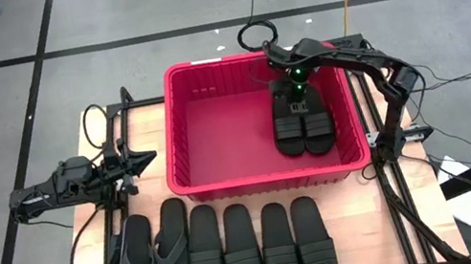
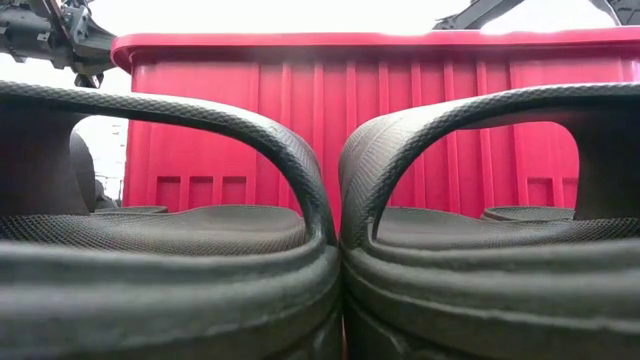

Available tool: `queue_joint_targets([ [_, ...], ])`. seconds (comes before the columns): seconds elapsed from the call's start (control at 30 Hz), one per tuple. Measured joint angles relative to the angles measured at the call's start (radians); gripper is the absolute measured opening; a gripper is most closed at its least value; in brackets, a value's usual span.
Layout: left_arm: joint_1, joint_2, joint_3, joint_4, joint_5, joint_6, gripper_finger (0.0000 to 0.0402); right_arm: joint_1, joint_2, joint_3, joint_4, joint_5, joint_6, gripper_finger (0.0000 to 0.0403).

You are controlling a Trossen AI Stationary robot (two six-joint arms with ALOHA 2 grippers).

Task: Pick and place slides into bin
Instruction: Put the black slide into the red container

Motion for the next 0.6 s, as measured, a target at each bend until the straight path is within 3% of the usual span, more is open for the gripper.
queue_joint_targets([
  [0.1, 0.0, 0.0, 0.0, 0.001, 0.0, -0.01, 0.0026, 0.001, -0.031, 0.0, 0.009, -0.015, 0.034, 0.0148],
  [0.17, 0.0, 0.0, 0.0, 0.007, 0.0, -0.016, 0.0026, 0.001, -0.071, -0.001, 0.029, -0.113, 0.039, 0.0131],
  [0.3, 0.0, 0.0, 0.0, 0.017, 0.0, -0.023, 0.0026, 0.009, -0.191, -0.001, 0.173, -0.307, 0.095, 0.0063],
  [0.4, 0.0, 0.0, 0.0, 0.018, 0.0, -0.023, 0.0026, 0.015, -0.273, -0.001, 0.321, -0.371, 0.149, 0.0011],
  [0.6, 0.0, 0.0, 0.0, 0.016, 0.0, -0.011, 0.0026, 0.019, -0.362, 0.0, 0.61, -0.472, 0.278, 0.0003],
])
